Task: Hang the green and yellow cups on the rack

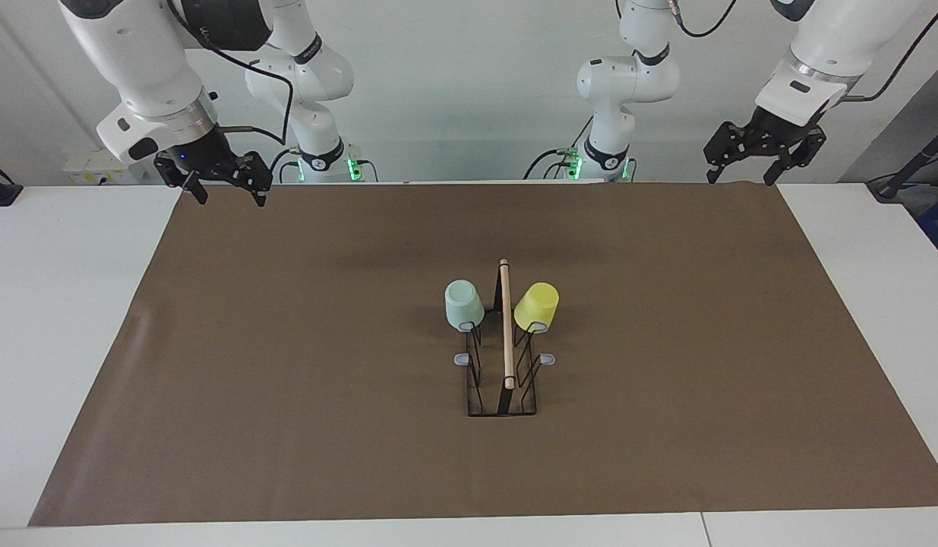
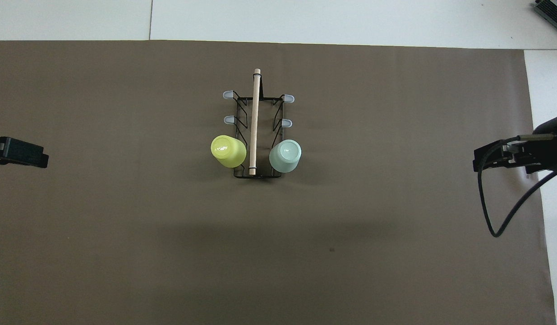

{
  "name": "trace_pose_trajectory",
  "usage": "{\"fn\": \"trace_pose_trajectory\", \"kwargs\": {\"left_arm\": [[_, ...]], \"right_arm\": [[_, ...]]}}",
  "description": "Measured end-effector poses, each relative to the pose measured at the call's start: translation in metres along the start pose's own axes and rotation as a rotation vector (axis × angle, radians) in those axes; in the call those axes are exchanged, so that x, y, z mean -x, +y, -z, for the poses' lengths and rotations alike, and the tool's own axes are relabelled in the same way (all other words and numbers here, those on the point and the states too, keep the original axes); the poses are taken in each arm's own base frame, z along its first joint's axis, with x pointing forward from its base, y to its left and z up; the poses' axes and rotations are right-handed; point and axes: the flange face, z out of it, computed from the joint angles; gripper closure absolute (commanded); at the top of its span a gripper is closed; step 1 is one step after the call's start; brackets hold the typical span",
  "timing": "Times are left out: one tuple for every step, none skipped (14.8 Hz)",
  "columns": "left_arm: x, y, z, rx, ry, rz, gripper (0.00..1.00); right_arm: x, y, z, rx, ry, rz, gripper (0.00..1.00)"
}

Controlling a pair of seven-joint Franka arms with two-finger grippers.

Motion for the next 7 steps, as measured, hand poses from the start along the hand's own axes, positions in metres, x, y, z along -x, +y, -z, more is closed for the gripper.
{"fn": "trace_pose_trajectory", "kwargs": {"left_arm": [[0.0, 0.001, 0.0, 0.0, 0.0, -0.001, 0.0], [0.0, 0.001, 0.0, 0.001, 0.0, -0.002, 0.0], [0.0, 0.001, 0.0, 0.002, 0.0, -0.003, 0.0], [0.0, 0.002, 0.0, 0.003, 0.001, -0.003, 0.0], [0.0, 0.002, 0.0, 0.003, 0.001, -0.003, 0.0], [0.0, 0.002, 0.0, 0.003, 0.001, -0.003, 0.0], [0.0, 0.002, 0.0, 0.003, 0.001, -0.003, 0.0]], "right_arm": [[0.0, 0.0, 0.0, 0.0, 0.0, 0.0, 0.0], [0.0, 0.001, 0.0, 0.0, 0.0, -0.002, 0.0], [0.0, 0.004, 0.0, -0.001, 0.0, -0.007, 0.0], [0.0, 0.008, 0.0, -0.002, 0.0, -0.014, 0.0], [-0.001, 0.012, 0.0, -0.002, 0.0, -0.022, 0.0], [-0.001, 0.014, 0.0, -0.003, 0.0, -0.026, 0.0], [-0.001, 0.014, 0.0, -0.003, 0.0, -0.027, 0.0]]}}
